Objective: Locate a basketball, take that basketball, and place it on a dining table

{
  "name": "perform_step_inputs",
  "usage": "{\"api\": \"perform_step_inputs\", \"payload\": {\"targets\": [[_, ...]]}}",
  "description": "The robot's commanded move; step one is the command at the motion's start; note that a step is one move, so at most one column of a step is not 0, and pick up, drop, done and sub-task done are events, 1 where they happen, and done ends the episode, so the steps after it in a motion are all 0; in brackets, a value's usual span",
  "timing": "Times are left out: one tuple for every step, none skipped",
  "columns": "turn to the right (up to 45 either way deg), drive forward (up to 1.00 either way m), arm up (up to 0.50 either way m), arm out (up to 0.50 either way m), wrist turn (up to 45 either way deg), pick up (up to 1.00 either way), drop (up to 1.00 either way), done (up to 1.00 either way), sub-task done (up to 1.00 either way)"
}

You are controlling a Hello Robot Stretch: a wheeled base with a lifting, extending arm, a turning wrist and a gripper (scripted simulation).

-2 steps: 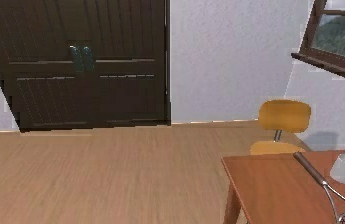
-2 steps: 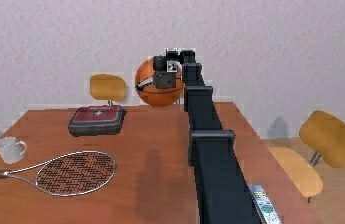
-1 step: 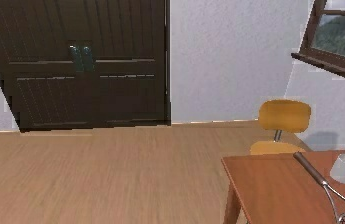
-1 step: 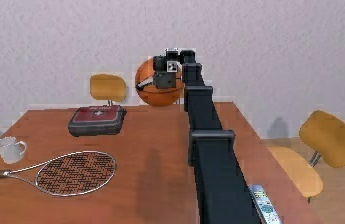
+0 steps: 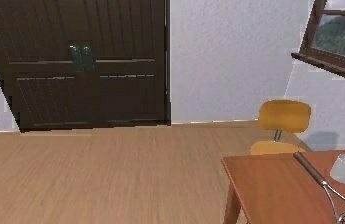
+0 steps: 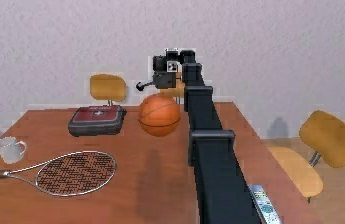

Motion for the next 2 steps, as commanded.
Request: {"api": "perform_step_inputs", "payload": {"targets": [[0.0,0.00,0.02,0.00,0.0,0.00,0.00,0.00,0.00],[0.0,0.00,0.00,-0.08,0.0,0.00,0.00,0.00,0.00]]}}
